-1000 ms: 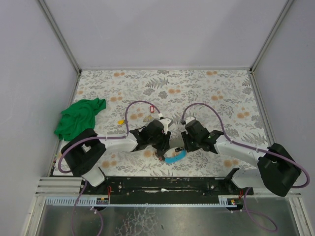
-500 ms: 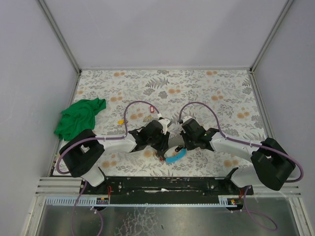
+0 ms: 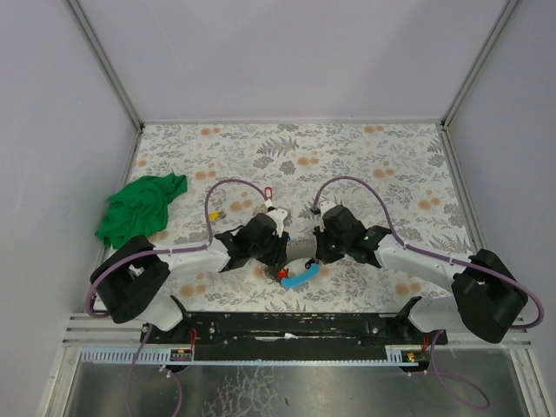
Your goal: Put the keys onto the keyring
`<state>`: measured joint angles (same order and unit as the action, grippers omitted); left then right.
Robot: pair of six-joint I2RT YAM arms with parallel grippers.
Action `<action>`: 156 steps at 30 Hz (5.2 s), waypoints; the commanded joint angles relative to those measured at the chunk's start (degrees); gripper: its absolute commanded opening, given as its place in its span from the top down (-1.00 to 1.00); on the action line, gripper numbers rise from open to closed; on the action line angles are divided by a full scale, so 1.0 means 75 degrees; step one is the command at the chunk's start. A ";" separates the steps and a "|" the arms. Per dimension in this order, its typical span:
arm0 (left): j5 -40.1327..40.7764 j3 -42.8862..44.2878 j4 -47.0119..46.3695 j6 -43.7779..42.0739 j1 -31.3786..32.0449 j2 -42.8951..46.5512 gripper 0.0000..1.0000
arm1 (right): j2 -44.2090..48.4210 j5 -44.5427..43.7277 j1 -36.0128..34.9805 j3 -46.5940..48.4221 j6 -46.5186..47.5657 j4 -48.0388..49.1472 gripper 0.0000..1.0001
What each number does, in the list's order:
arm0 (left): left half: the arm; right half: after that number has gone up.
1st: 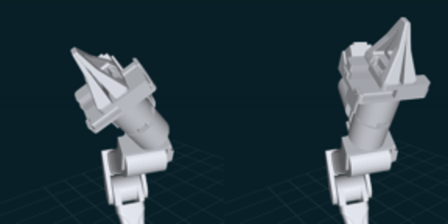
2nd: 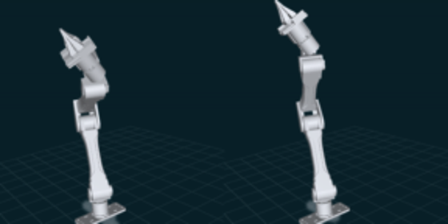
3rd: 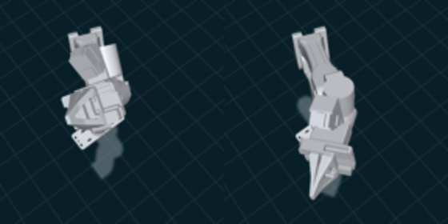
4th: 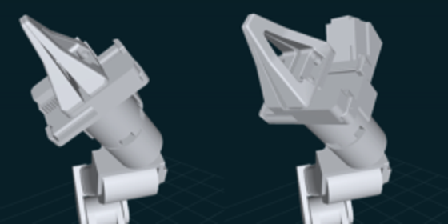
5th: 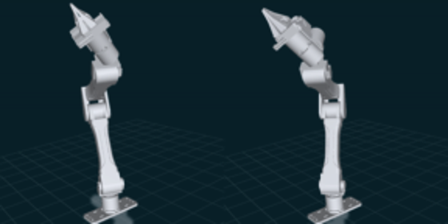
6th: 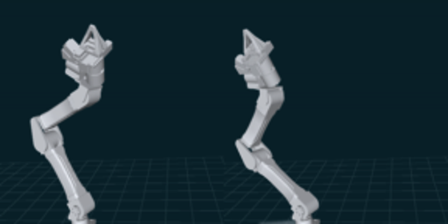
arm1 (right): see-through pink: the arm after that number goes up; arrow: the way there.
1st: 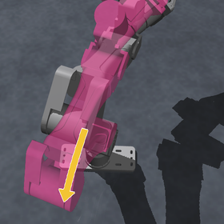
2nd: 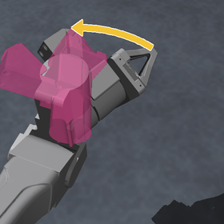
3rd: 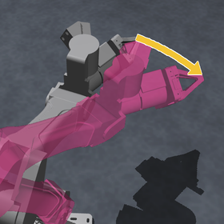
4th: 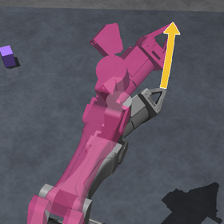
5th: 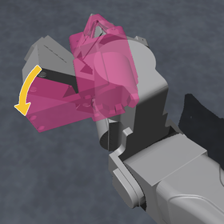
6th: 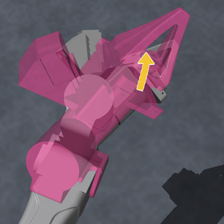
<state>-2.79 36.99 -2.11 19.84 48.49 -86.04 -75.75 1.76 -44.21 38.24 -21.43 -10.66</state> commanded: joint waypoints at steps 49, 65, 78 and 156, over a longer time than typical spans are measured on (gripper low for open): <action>0.0070 -0.0084 0.0242 0.0121 -0.0096 0.0132 0.22 | -0.0713 0.0546 0.0562 -0.0291 -0.0123 0.1091 0.40; -0.0582 0.0471 -0.0012 0.0196 0.0044 0.0315 0.18 | -0.0707 0.0841 0.0573 -0.0759 -0.0204 0.2079 0.23; -0.0514 0.1435 0.0215 0.0183 0.0097 -0.1300 0.35 | -0.0403 0.1678 0.0820 -0.1119 0.0076 0.2761 0.22; 0.0237 0.1094 0.0833 0.0286 0.0262 -0.1476 0.47 | -0.1455 0.2144 0.0914 0.0093 0.1033 0.1760 0.32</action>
<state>-2.09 47.33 -0.43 23.20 50.17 -96.07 -85.89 17.61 -36.56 36.51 -14.79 3.68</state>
